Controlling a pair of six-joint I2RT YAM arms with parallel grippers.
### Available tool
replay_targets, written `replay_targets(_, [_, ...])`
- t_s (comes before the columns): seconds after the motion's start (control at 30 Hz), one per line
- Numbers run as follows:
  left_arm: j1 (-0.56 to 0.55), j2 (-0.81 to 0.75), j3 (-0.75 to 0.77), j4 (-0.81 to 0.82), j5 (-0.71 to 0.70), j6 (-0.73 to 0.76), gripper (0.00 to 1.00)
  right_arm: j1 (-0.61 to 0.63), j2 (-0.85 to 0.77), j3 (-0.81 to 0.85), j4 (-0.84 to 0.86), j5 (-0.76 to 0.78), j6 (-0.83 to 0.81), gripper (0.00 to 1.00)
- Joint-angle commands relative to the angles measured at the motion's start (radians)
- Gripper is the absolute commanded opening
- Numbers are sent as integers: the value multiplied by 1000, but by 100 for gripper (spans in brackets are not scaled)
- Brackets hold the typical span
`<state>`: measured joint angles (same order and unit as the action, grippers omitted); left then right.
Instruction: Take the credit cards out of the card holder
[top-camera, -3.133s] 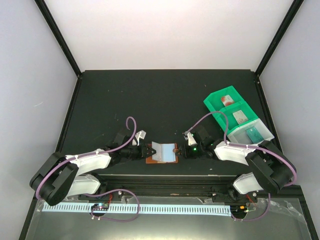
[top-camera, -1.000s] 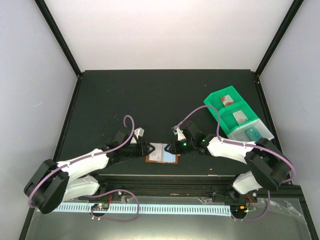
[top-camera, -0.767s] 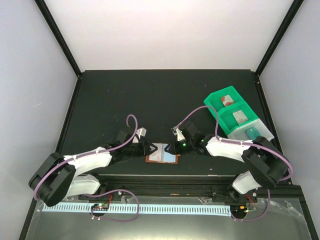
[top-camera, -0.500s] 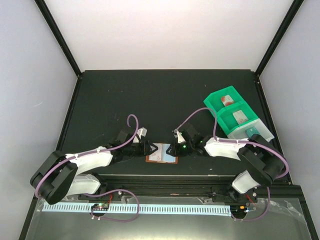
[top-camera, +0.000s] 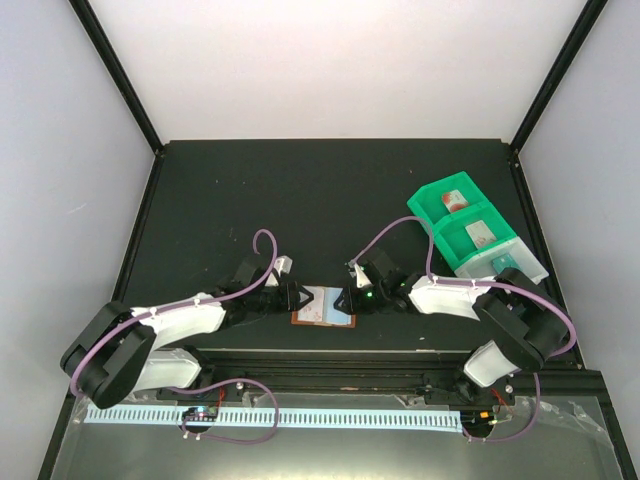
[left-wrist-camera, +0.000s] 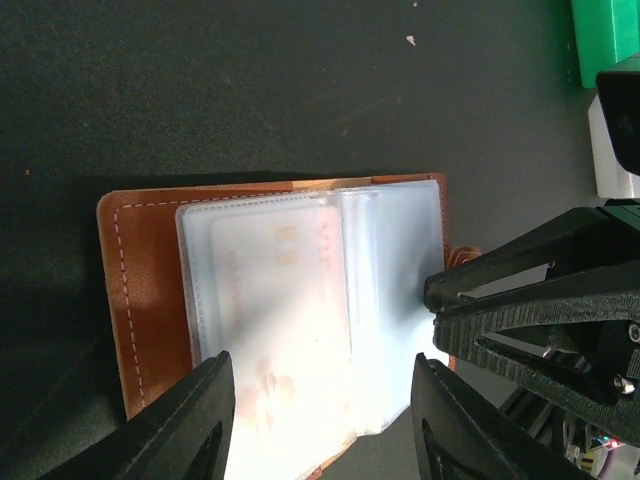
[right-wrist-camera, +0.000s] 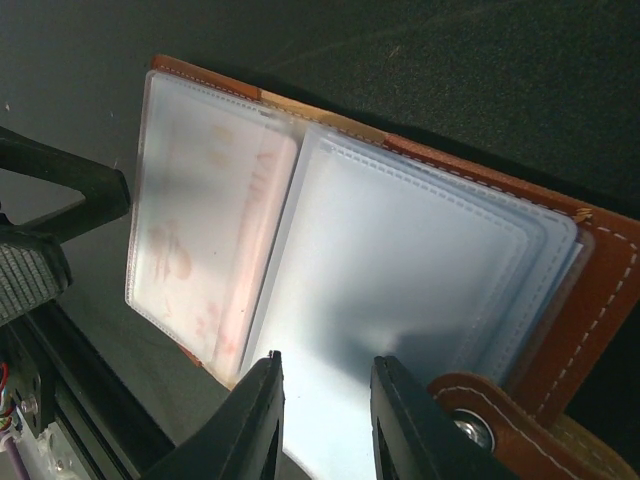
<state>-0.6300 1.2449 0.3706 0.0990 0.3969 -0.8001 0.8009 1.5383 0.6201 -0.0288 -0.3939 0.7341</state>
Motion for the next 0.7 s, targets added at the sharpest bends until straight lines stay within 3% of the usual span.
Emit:
replay_targets(0.0, [-3, 18, 11, 1, -17, 21, 50, 4, 1, -11, 17, 24, -19, 27])
replay_targets(0.67, [-4, 65, 4, 10, -19, 21, 50, 4, 2, -10, 13, 27, -23, 27])
